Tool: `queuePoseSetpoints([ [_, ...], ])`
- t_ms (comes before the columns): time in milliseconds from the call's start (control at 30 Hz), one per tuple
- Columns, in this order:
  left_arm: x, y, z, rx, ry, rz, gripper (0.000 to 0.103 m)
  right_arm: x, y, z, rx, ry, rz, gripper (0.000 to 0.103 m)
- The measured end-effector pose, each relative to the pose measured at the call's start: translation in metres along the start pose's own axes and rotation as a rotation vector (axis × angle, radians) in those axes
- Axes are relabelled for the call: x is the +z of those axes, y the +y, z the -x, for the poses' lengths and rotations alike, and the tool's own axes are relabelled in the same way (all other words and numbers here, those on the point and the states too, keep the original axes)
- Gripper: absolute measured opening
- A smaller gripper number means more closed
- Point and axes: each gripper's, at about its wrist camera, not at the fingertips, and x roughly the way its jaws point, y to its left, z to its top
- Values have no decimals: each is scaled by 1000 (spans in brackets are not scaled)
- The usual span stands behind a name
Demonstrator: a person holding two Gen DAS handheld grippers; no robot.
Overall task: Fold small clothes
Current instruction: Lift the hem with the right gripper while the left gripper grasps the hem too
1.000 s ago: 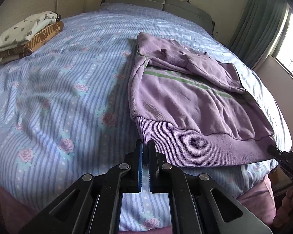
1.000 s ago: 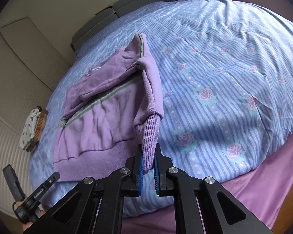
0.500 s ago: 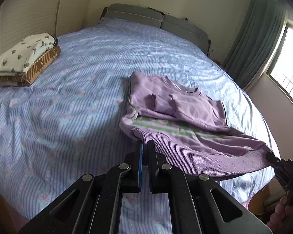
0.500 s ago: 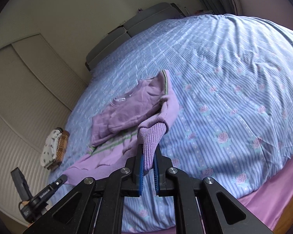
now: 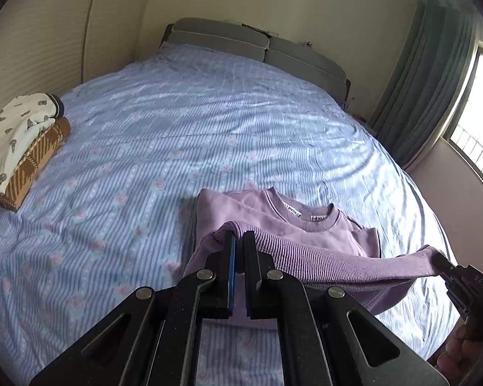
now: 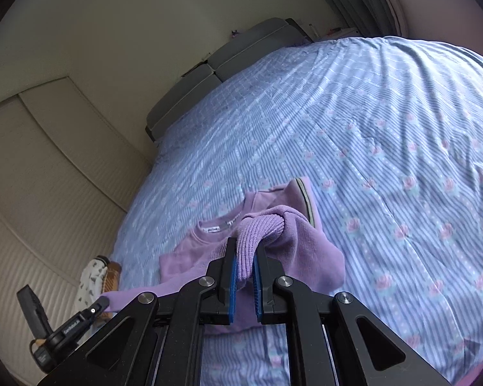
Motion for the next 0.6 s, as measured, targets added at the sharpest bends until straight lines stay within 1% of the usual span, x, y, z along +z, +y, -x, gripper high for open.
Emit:
queuePoseSetpoints([
  [133, 19, 4, -38, 7, 17, 12, 6, 21, -1, -43, -12, 19, 3, 9],
  [300, 35, 9, -88, 23, 46, 13, 6, 34, -9, -89, -45, 45, 3, 9],
  [467, 34, 14, -137, 47, 109, 9, 7, 39, -24, -131, -91, 88, -15, 9],
  [600, 27, 16, -165, 68, 149, 1, 7, 35, -36, -159, -132, 128, -35, 9],
])
